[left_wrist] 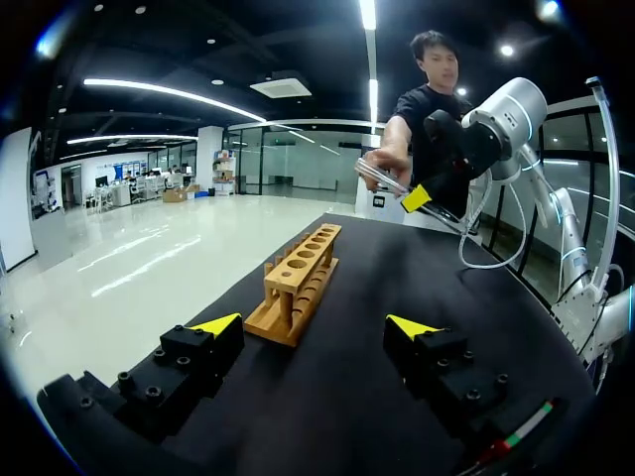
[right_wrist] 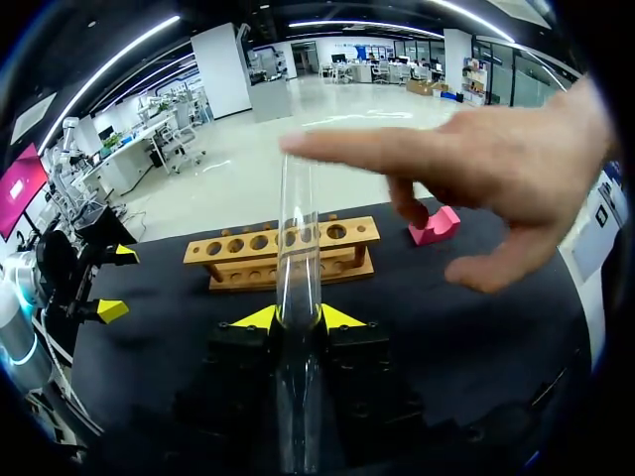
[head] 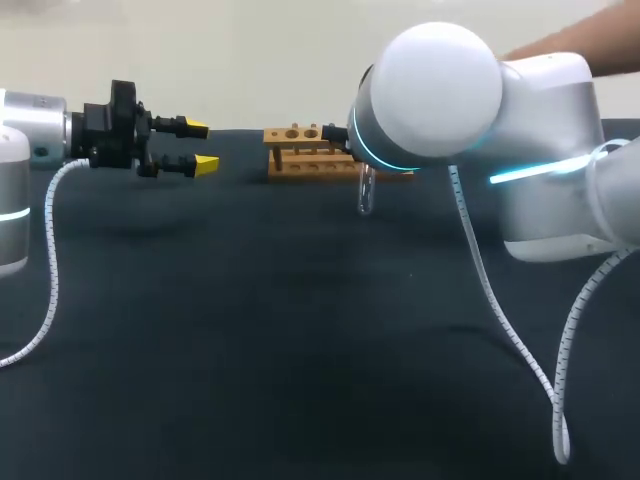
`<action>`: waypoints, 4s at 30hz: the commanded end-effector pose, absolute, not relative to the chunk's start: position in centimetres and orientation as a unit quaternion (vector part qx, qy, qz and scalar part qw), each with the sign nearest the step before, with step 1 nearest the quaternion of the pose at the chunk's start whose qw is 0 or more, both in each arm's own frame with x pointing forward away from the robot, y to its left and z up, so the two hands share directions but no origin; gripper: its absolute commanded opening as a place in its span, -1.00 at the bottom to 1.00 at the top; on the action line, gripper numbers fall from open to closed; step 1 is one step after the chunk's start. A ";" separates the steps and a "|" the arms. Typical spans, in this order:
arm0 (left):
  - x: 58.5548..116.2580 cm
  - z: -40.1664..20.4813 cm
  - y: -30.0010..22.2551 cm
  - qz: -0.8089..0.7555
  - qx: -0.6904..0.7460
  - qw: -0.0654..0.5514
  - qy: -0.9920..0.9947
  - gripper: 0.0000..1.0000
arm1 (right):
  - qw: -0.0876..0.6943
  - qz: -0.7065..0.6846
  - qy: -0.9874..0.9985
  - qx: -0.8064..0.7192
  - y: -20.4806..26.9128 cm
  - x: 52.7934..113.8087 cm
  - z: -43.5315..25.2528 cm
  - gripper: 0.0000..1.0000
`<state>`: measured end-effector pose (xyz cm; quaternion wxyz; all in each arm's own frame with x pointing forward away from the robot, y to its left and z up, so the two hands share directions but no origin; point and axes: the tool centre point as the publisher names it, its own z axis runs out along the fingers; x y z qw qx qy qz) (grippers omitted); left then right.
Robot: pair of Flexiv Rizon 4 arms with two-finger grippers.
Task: Grasp the test tube, adjust it, and insert it.
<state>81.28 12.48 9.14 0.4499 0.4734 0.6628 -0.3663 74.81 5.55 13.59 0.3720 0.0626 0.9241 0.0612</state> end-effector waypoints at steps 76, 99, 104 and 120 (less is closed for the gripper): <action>81.1 9.0 12.5 -0.365 0.473 0.453 0.662 1.00 | 0.288 0.021 0.957 -0.010 5.6 83.5 4.0 -1.00; 81.1 9.0 12.5 -0.365 0.473 0.453 0.662 1.00 | 0.302 0.025 0.953 0.031 5.7 80.5 5.5 -1.00; 81.1 9.0 12.5 -0.365 0.473 0.453 0.662 1.00 | 0.329 0.027 0.943 0.044 6.0 79.1 7.1 -1.00; 81.1 9.0 12.5 -0.365 0.473 0.453 0.662 1.00 | 0.495 0.036 0.865 0.077 5.7 78.3 13.2 -1.00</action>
